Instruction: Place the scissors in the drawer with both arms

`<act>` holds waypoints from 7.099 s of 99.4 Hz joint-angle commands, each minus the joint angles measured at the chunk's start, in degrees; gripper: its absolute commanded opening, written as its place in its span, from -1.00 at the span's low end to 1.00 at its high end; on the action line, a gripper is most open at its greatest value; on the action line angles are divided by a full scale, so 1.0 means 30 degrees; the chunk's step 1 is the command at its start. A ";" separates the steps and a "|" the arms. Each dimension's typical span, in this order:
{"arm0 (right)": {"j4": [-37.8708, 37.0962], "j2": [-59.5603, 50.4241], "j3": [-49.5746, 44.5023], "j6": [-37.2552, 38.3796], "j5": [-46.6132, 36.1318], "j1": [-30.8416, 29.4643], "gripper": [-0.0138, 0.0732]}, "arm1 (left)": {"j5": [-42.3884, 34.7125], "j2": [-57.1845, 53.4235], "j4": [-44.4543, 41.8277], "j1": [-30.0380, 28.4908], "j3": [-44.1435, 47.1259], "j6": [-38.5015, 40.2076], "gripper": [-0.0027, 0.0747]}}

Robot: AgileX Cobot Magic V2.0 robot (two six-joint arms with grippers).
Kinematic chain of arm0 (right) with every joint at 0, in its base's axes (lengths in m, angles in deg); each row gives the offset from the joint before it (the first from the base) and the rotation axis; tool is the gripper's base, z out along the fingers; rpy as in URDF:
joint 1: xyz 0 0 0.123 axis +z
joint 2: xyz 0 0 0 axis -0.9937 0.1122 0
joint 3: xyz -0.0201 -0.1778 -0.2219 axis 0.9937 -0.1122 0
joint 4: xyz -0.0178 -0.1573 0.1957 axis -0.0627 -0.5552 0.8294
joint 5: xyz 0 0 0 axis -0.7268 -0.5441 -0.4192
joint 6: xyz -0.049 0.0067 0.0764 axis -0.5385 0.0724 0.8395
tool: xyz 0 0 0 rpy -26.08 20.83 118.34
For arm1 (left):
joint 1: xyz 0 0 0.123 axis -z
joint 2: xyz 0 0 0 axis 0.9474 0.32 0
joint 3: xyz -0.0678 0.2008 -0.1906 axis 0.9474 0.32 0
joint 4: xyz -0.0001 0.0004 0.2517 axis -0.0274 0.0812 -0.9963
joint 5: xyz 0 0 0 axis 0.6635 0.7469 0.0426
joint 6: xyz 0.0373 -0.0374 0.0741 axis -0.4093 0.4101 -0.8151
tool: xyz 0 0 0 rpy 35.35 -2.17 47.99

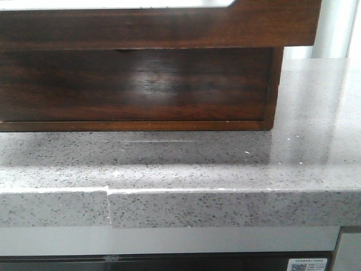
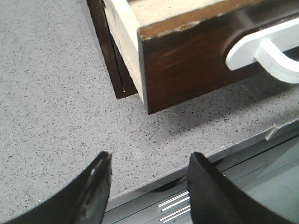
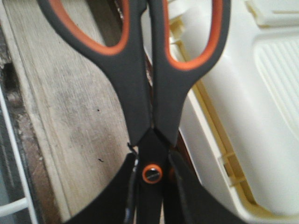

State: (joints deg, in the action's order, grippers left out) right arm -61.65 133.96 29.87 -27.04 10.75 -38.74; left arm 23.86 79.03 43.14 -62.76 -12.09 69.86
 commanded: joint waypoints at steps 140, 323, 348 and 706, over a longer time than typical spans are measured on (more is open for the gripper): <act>-0.9466 0.3481 0.0594 0.0711 0.1672 0.3299 -0.16 | -0.1228 0.0099 0.0315 0.0131 -0.0511 0.0149 -0.03; 0.5040 -1.0469 -1.4757 0.9388 -0.7188 -1.2721 -0.18 | -0.2246 0.0099 0.0356 0.0131 0.0262 0.0149 -0.05; 0.4795 -1.0428 -1.4757 0.9263 -0.7187 -1.2721 -0.77 | -0.2361 0.0099 0.0356 0.0131 0.0262 0.0149 -0.81; 0.3695 -2.5630 -3.0480 0.9268 -2.0173 -1.6499 -0.84 | -1.6337 -1.0330 -0.3891 -0.2010 1.4703 0.6959 -0.98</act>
State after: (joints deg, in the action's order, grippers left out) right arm -50.07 58.29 -60.67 1.20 -44.71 -87.92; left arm -20.90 49.57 31.19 -68.49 30.09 90.19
